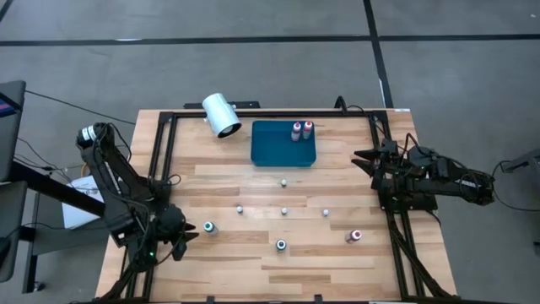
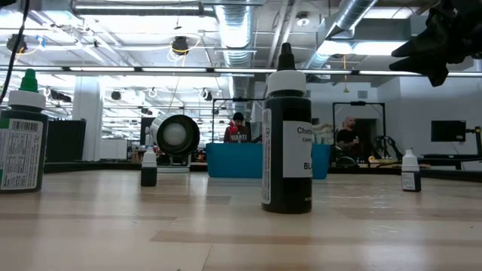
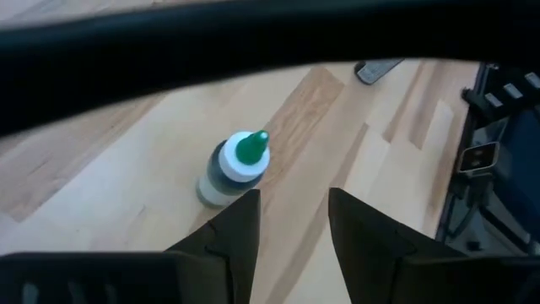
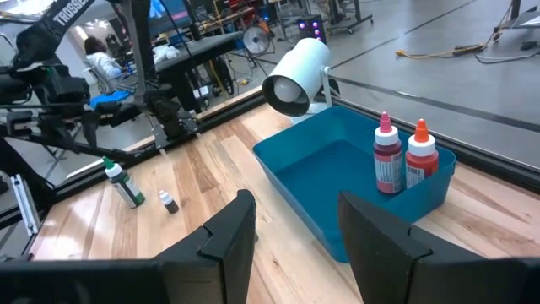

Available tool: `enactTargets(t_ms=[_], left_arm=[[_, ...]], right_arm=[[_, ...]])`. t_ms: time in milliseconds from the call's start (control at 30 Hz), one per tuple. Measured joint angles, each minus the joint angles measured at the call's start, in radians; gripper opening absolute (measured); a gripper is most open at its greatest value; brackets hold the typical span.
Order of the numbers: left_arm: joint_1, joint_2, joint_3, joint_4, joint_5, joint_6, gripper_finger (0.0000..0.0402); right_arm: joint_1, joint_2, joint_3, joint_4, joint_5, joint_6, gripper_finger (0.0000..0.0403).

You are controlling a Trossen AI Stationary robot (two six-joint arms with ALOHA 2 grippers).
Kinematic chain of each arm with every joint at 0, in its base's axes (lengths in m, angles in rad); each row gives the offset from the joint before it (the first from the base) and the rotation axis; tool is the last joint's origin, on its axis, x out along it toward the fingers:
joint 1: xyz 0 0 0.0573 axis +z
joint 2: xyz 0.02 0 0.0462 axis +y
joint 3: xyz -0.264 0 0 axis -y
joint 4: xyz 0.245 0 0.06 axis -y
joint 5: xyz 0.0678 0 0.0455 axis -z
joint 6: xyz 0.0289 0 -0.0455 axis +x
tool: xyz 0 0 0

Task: Pick & Place food coloring
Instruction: Put the large green food coloring bottle into the blue bin

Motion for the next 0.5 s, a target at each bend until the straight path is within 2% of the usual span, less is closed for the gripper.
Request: enactTargets(t_ms=[200, 500], left_arm=[[0.0, 0.063, -0.007, -0.006, 0.036, 0.005, 0.0132], [0.0, 0.203, -0.007, 0.005, 0.027, -0.041, 0.0132]], right_arm=[[0.0, 0.0, 0.0, 0.0, 0.0, 0.0, 0.0159], [0.0, 0.0, 0.0, 0.0, 0.003, 0.0, 0.0157]])
